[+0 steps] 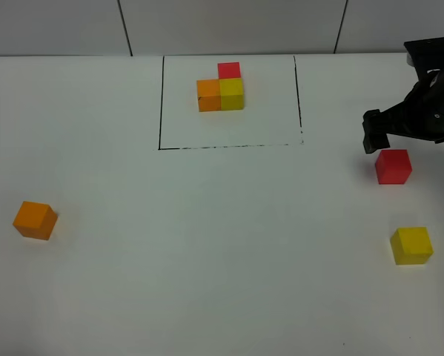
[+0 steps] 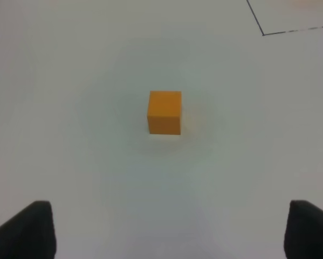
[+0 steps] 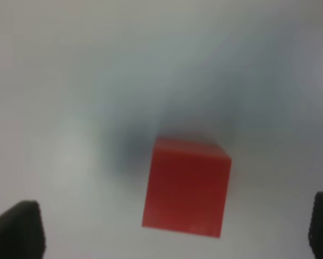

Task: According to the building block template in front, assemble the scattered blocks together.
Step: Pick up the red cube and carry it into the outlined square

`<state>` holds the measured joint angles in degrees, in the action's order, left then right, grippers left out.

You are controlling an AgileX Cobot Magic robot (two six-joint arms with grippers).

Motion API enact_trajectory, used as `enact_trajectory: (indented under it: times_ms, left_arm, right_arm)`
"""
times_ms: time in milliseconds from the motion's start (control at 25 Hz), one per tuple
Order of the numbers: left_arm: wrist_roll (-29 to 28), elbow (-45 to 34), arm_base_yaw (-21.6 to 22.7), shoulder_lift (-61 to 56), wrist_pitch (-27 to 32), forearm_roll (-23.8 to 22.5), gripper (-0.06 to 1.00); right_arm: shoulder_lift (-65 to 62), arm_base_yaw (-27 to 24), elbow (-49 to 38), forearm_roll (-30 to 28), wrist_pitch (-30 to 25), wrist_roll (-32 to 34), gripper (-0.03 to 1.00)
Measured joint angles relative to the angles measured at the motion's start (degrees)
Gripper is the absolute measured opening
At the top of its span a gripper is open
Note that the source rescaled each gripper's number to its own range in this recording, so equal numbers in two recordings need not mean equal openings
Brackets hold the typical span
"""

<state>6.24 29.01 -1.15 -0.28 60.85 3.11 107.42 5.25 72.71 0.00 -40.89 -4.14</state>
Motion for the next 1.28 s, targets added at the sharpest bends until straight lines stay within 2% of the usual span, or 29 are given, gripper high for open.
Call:
enact_trajectory:
  times_ms: [240,560,920,1280]
  left_arm:
    - [0.0,0.0,0.0,0.0,0.0,0.0,0.94]
    - [0.0,0.0,0.0,0.0,0.0,0.0,0.94]
    - [0.0,0.0,0.0,0.0,0.0,0.0,0.94]
    - [0.0,0.0,0.0,0.0,0.0,0.0,0.94]
  right_arm:
    - [6.3,-0.7,4.6,-2.8,-3.5,2.7,1.00]
    - [9.0,-1.8,4.8,-3.2,-3.9,2.9,1.00]
    - [10.4,-1.9,5.2,1.3,-2.6,0.2,1.00]
    - [13.0,-1.9,5.2,1.6,-2.0,-0.4,0.98]
